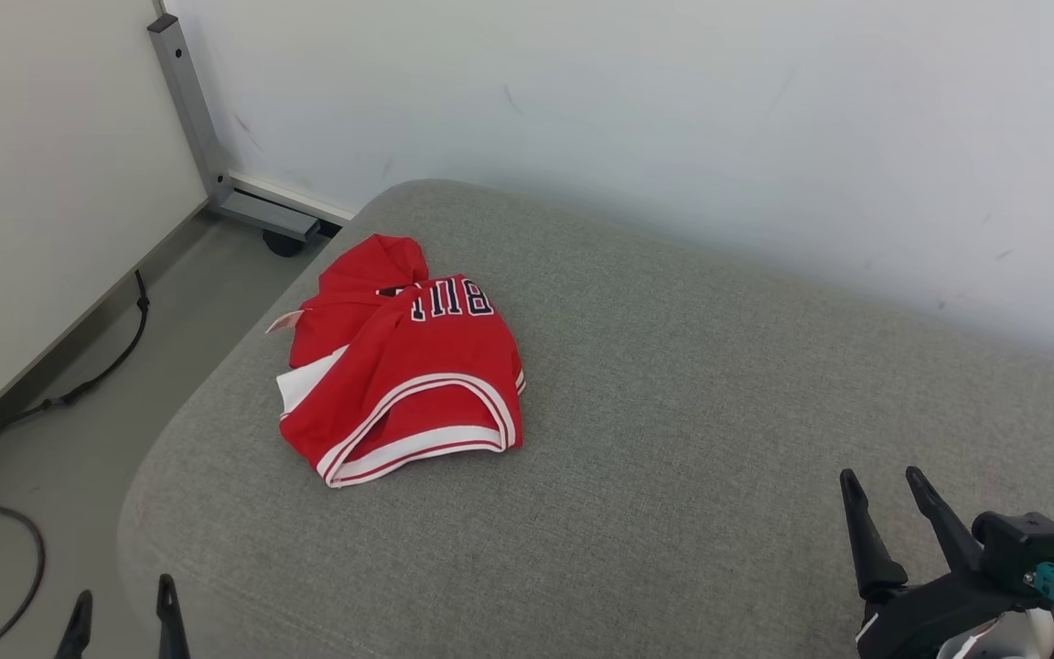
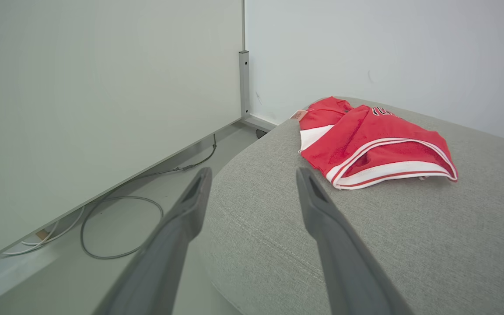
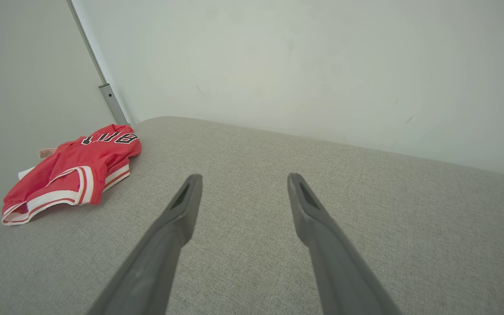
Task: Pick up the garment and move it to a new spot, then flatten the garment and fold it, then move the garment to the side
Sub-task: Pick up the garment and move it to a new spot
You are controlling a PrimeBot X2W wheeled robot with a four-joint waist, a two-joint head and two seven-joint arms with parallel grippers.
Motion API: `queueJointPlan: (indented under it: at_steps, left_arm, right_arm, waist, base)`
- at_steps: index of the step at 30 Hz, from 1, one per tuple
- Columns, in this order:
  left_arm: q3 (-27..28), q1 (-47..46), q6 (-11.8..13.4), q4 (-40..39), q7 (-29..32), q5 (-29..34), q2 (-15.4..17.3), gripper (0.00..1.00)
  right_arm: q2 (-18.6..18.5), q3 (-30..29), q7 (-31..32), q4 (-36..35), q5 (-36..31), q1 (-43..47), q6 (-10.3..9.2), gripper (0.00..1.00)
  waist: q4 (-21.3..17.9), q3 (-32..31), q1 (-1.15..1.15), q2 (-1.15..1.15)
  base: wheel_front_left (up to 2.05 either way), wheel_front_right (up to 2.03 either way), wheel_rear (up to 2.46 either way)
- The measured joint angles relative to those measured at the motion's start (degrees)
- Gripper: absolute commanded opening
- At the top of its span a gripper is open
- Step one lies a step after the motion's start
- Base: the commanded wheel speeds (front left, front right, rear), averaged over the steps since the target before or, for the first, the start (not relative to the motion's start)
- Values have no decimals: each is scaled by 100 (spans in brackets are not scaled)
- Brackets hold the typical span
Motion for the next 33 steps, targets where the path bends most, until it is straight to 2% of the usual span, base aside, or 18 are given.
queueJointPlan:
  at_steps: [6, 15, 19, 22, 27, 33]
  left_arm:
    - [-123, -42, -12, 1, 66, -19, -14, 100]
    - [-307, -988, -390, 313, 222, -136, 125, 100]
    - [-436, -1547, -627, 732, 347, -197, 143, 100]
    - [-463, -1803, -716, 951, 402, -221, 160, 100]
    - [-464, -2662, -988, 1705, 576, -433, 248, 100]
    - [-438, -3369, -1129, 2393, 731, -542, 294, 100]
  right_arm:
    - [0, -1, -1, 30, 0, 1, 1, 100]
    - [0, 20, -4, 105, 0, -2, 30, 100]
    - [3, 37, -5, 101, -1, 0, 33, 100]
    - [3, 71, 0, 68, -14, -3, 33, 100]
    - [5, 171, 76, -10, -62, -159, 51, 100]
    - [0, 214, 146, -40, -107, -284, 51, 100]
  waist:
    - [-15, -3, 0, 0]
    - [-67, -24, 0, 0]
    - [-113, -35, 0, 0]
    - [-147, -31, 0, 0]
    - [-336, 33, 0, 0]
    - [-582, 142, 0, 0]
  base:
    - [0, 0, 0]
    - [0, 0, 0]
    - [0, 0, 0]
    - [0, 0, 0]
    - [0, 0, 0]
    - [0, 0, 0]
